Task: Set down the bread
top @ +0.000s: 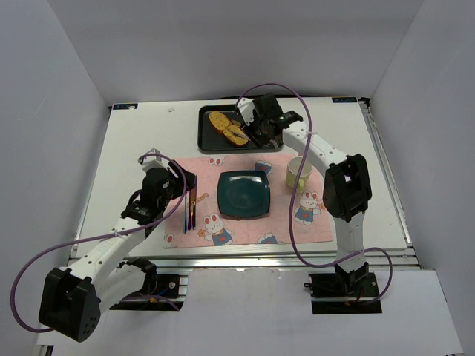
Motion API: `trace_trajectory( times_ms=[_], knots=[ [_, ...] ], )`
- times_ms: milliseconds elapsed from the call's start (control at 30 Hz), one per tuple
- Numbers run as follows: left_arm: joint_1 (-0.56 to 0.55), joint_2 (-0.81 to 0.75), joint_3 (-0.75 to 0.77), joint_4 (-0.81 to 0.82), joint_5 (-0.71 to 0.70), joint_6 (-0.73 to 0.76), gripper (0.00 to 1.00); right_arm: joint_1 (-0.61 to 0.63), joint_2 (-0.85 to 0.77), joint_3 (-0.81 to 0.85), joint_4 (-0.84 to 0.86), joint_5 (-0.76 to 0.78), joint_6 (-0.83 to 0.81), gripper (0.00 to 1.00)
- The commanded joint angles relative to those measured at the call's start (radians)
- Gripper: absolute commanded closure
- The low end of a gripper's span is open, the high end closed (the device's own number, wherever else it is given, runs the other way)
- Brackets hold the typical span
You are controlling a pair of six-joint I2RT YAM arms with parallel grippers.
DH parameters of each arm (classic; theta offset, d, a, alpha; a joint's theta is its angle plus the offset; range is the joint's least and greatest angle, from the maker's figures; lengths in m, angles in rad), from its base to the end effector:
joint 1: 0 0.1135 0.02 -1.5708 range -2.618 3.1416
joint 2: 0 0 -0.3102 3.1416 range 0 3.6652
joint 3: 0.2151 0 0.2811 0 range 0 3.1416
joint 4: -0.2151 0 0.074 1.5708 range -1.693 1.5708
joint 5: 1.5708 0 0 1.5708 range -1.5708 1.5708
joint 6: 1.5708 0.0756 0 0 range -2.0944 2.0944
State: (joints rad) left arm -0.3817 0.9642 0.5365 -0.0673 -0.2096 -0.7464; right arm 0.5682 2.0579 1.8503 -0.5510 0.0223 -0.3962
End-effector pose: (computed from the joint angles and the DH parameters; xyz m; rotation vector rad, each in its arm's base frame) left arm 0.2361 -0.0778 0.2388 -0.5067 2.0267 -0.4796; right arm 0.4686 0.2972 0.2868 -1.0705 2.0694 0.0602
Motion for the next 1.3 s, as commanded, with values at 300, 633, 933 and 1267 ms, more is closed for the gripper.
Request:
trace_trajectory(
  times_ms=[300, 633, 933, 1267],
  knots=[
    [0.003, -0.024, -0.013, 0.017, -0.005, -0.004, 0.26, 0.028, -0.013, -0.017, 0.028, 0.031, 0.037, 0.54],
    [0.003, -0.024, -0.010, 0.015, -0.002, -0.004, 0.26, 0.053, 0.007, -0.071, 0.037, 0.099, 0.082, 0.53],
    [0.003, -0.025, -0.009, 0.014, -0.005, -0.001, 0.26, 0.076, -0.004, -0.094, 0.077, 0.176, 0.046, 0.57],
    [0.003, -0.038, -0.021, 0.020, -0.005, -0.004, 0.26, 0.098, 0.004, -0.082, 0.039, 0.200, 0.017, 0.75]
  ],
)
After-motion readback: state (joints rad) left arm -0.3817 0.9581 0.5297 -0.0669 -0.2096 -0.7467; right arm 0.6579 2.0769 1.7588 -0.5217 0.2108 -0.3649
